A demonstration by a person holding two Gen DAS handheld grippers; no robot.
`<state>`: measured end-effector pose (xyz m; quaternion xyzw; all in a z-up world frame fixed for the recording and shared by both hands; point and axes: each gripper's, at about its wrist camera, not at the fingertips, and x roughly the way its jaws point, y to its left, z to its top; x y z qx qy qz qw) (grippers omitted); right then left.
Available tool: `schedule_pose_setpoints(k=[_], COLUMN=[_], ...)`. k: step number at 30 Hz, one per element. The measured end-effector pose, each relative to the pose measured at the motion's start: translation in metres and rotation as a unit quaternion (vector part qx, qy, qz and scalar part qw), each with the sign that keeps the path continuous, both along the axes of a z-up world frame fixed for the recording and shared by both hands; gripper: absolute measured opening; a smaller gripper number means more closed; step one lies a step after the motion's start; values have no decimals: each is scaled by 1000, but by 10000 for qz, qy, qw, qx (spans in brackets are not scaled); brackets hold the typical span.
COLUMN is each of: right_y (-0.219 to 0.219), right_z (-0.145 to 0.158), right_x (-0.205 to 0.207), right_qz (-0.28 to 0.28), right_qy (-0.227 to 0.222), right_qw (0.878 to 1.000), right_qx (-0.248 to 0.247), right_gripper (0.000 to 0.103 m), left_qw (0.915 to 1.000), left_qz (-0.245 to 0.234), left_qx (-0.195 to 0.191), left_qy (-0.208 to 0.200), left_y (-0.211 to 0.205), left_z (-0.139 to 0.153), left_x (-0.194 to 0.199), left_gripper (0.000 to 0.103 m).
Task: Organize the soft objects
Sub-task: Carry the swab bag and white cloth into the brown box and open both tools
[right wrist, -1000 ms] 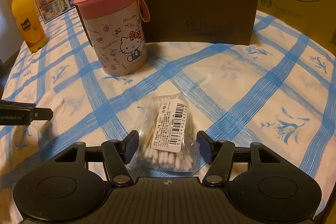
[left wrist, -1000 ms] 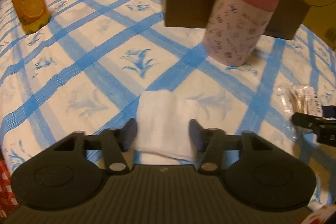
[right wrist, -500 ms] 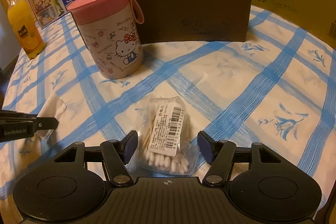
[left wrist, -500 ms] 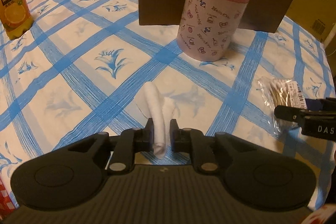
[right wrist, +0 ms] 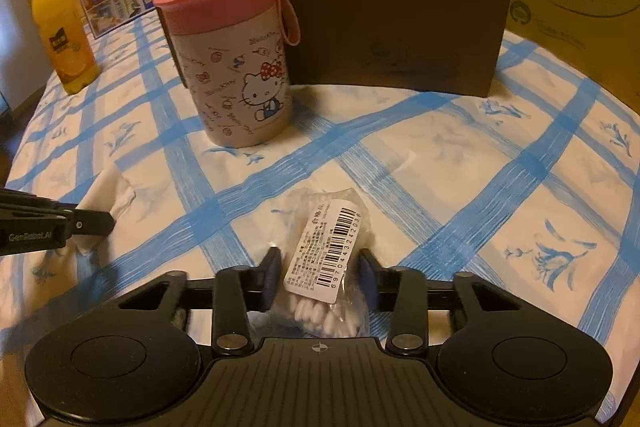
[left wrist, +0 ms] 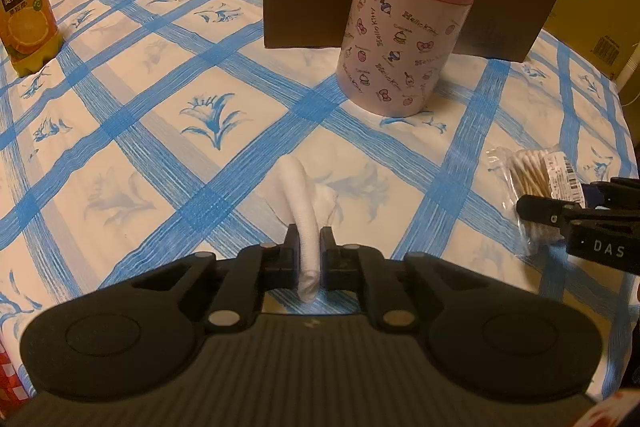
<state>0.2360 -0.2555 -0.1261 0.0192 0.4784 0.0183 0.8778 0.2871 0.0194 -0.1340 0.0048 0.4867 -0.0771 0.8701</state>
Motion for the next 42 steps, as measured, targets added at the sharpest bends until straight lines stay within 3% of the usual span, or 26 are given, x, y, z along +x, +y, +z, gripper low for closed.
schedule_pose_setpoints(k=[7, 21, 33, 42], right_y=[3, -5, -35, -52], right_z=[5, 25, 67, 115], right_x=[-2, -2, 13, 60], right_qz=[113, 54, -25, 178], right_qy=[-33, -179, -537, -1185], right_qw=[9999, 9997, 9978, 9923], right_qx=[-36, 167, 377, 328], right_gripper=[31, 31, 31, 31], left_qw=[10000, 9999, 9972, 9908], left_qz=[-55, -85, 22, -250], left_qx=[-20, -115, -277, -216], left_qy=[11, -77, -692, -1313], left_y=[-2, 2, 27, 26], left_z=[2, 15, 74, 128], left_x=[-7, -14, -6, 40], left_gripper=[5, 4, 4, 4])
